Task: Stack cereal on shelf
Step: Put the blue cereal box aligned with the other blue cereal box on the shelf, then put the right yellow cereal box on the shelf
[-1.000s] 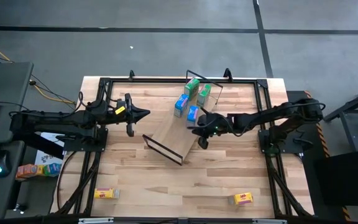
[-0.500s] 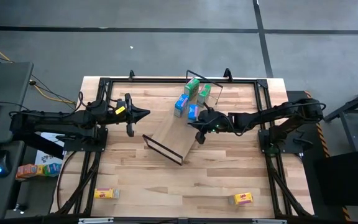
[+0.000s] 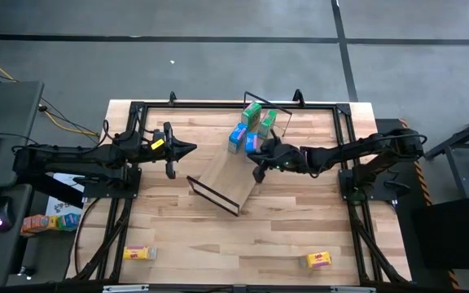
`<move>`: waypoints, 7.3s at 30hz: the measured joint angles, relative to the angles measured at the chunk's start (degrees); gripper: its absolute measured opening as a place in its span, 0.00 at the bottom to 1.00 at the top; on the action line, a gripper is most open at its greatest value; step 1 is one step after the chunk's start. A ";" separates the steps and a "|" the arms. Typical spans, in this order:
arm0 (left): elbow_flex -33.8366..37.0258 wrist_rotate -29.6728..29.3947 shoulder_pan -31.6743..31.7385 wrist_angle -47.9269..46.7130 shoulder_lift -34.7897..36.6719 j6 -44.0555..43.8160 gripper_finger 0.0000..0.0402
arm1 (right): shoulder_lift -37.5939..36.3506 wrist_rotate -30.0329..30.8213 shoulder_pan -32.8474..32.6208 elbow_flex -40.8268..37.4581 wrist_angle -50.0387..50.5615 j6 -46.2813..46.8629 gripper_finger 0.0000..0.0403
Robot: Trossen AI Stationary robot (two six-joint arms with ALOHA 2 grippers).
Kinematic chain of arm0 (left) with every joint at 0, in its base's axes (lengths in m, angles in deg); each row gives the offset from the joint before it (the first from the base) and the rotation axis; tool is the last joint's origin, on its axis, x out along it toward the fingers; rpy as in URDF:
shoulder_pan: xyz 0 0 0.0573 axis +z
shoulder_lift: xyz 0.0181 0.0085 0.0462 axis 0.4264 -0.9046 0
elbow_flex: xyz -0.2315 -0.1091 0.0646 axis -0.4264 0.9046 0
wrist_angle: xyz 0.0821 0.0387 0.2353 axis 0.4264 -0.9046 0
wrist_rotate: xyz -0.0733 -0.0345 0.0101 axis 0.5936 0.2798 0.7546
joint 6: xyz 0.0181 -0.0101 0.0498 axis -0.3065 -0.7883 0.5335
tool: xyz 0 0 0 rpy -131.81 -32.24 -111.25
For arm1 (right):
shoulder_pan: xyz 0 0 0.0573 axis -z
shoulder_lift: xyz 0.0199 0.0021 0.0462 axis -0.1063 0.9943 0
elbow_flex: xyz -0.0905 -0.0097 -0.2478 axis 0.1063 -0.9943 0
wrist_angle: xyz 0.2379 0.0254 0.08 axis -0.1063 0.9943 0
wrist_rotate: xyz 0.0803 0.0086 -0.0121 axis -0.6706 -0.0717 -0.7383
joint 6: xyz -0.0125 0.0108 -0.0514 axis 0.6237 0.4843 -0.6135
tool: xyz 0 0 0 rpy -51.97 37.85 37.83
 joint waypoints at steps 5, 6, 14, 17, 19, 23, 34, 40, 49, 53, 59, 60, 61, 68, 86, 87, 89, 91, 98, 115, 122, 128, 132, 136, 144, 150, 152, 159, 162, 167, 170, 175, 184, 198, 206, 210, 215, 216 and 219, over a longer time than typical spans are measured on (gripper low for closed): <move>0.00 -0.01 -0.01 0.00 0.00 0.00 0.01 | 0.00 -0.39 0.00 0.00 -1.96 -0.02 0.00; -0.01 0.00 0.00 0.00 0.00 0.00 0.01 | 0.00 -1.44 -0.04 0.00 -1.98 -0.09 0.00; 0.00 0.00 -0.02 -0.15 0.00 0.02 0.01 | 0.00 -18.42 -0.11 0.00 7.20 -0.36 0.00; -0.01 0.00 -0.01 -0.15 0.00 0.02 0.01 | 0.00 -16.58 -0.03 0.00 13.23 1.21 0.00; -0.01 0.00 -0.02 -0.17 0.00 0.02 0.01 | 0.00 -12.93 0.26 0.00 15.66 2.13 0.00; 0.00 -0.01 0.00 -0.17 0.00 0.02 0.01 | 0.00 -7.86 1.36 0.00 16.75 2.56 0.00; 0.00 0.00 -0.02 -0.22 0.00 0.04 0.01 | 0.00 -1.98 2.62 0.00 13.78 3.10 0.00; 0.00 0.00 0.00 -0.22 0.00 0.02 0.01 | 0.00 -1.91 2.62 0.00 10.76 2.00 0.00; 0.00 0.00 -0.01 -0.21 0.00 0.02 0.01 | 0.00 -1.93 2.62 0.00 10.34 1.54 0.00; 0.00 -0.01 -0.02 -0.22 0.00 0.03 0.01 | 0.00 -2.25 2.62 0.00 10.46 1.46 0.00; 0.00 0.00 -0.02 -0.22 0.00 0.02 0.01 | -1.91 -3.27 2.58 0.02 10.26 2.01 0.00; 0.00 0.00 -0.01 -0.22 0.00 0.03 0.01 | -2.04 -3.28 2.49 0.02 9.62 2.07 0.00; 0.00 0.00 -0.02 -0.26 -0.02 0.02 0.01 | -2.15 -3.34 2.35 0.02 9.12 2.03 0.00; -0.01 -0.02 -0.02 -0.27 -0.02 0.02 0.01 | -2.34 -3.48 1.62 0.02 7.89 1.46 0.00; 0.00 0.00 -0.02 -1.03 -0.02 -0.02 0.01 | -20.39 -9.04 -11.59 0.02 7.77 1.47 0.00; -0.01 0.00 0.00 -1.01 -0.02 -0.04 0.01 | -20.70 -8.30 -13.67 0.02 6.48 0.70 0.00; 0.00 0.00 -0.01 -1.02 -0.02 -0.04 0.01 | -20.62 -7.37 -17.58 0.02 4.55 -1.25 0.00; 0.00 0.00 -0.02 -1.01 -0.02 -0.04 0.01 | -19.86 -6.10 -20.85 0.02 2.65 -3.07 0.00; 0.00 0.00 0.00 -1.03 -0.02 -0.04 0.01 | -18.69 -1.74 -27.01 0.02 -3.38 -9.52 0.00; -0.02 0.00 -0.02 -1.05 -0.02 0.00 0.01 | -18.67 5.19 -25.62 0.02 -8.36 -14.01 0.36; 0.00 0.00 -0.01 -1.09 -0.02 0.00 0.01 | -18.67 2.36 -25.66 0.04 -9.59 -13.91 0.74; -0.02 0.00 -0.02 -1.11 -0.02 -0.01 0.01 | -18.34 3.89 -30.12 11.10 10.93 -12.65 0.81; -0.01 0.00 -0.02 -1.21 -0.02 0.00 0.01 | -14.37 11.91 -34.64 25.93 39.67 -2.49 0.81; -0.01 0.00 -0.02 -2.21 -0.02 0.00 0.01 | -8.08 12.84 -38.61 38.61 60.78 12.52 0.81; -0.02 -0.02 -0.02 -3.19 -0.02 -0.11 0.01 | 5.66 -2.04 -44.23 52.38 82.50 36.45 0.81; -0.02 0.00 -0.01 -3.21 -0.02 -1.36 0.01 | 12.82 -16.16 -45.35 53.92 83.95 44.06 0.81; -0.01 0.00 -0.02 -3.29 -0.02 -1.53 0.01 | 14.76 -19.43 -45.29 53.92 86.15 45.93 0.81; -0.02 -0.02 -0.02 -6.05 -0.02 -1.51 0.01 | 18.84 -25.72 -45.31 53.92 91.99 48.09 0.81; -0.02 0.00 -0.05 -6.05 -0.02 -1.60 0.01 | 19.02 -26.07 -45.31 53.92 91.91 48.32 0.81; -0.02 0.00 -0.09 -7.26 -0.02 -1.57 0.01 | 19.02 -25.85 -46.92 53.92 92.43 49.55 0.81; -0.02 -0.63 -0.04 -7.57 -0.02 -1.18 0.01 | 19.02 -25.82 -48.58 53.92 92.76 49.68 0.81; -0.02 -2.38 -0.04 -7.55 -0.02 0.39 0.01 | 19.02 -23.38 -51.08 53.22 93.60 49.44 0.81; -0.02 -2.53 -0.04 -7.54 -0.02 0.46 0.01 | 19.06 -16.43 -53.86 52.76 94.67 43.06 0.81; -0.02 -2.55 -0.04 -8.82 -0.04 0.48 0.01 | 21.18 -17.49 -55.54 52.76 95.03 42.92 0.81; -0.02 -2.55 -0.06 -8.78 -0.04 0.11 0.01 | 24.41 -14.39 -55.76 52.76 98.98 37.47 0.81; -0.02 -2.55 -0.05 -8.79 -0.04 0.09 0.01 | 25.57 -14.57 -55.80 52.74 100.58 37.42 0.81; -0.02 -2.55 -0.07 -8.79 -0.04 0.07 0.01 | 25.86 -15.29 -55.80 52.74 100.54 37.45 0.78; -0.02 -2.55 -0.05 -8.79 -0.04 0.07 0.01 | 25.86 -15.29 -55.80 52.74 100.54 37.44 0.76; -0.02 -2.55 -0.06 -8.79 -0.04 0.07 0.01 | 25.86 -15.29 -55.76 52.74 100.42 37.62 0.69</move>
